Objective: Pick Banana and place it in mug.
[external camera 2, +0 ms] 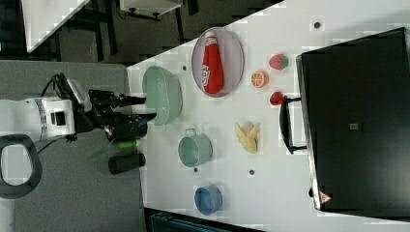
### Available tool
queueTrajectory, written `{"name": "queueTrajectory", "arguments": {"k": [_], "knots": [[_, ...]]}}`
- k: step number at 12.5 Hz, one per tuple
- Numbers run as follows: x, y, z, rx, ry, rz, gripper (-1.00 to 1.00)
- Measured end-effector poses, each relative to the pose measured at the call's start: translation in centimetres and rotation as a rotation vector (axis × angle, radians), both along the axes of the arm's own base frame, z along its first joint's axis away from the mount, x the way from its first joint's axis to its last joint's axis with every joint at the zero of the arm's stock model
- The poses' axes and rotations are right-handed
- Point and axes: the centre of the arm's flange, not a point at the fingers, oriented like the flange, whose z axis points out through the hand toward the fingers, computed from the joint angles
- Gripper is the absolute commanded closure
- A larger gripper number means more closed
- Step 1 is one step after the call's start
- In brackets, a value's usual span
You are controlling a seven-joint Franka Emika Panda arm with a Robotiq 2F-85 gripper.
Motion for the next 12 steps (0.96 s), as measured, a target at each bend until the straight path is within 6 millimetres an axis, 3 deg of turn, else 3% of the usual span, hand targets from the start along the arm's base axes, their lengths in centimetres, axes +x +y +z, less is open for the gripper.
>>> {"name": "queueTrajectory", "arguments": {"k": [2, 3, 4, 6, 7, 9, 10, 12], "knots": [[-7.0, 0.1, -0.2, 0.002, 0.165, -0.004, -0.8], [-9.9, 0.1, 1.4, 0.001, 0.159, -0.005, -1.0], [-12.0, 0.0, 3.9, -0.001, 0.102, -0.009, -1.0], [-13.8, -0.4, 9.2, -0.005, -0.044, -0.016, -1.0], [-14.1, -0.4, 10.3, -0.008, -0.085, -0.015, -1.0], [-12.7, 0.1, 8.7, 0.015, -0.11, -0.005, -1.0], [-11.6, 0.5, 6.2, 0.031, -0.086, 0.004, -1.0], [-9.4, 1.0, -1.6, 0.031, 0.003, 0.027, -1.0]]}}
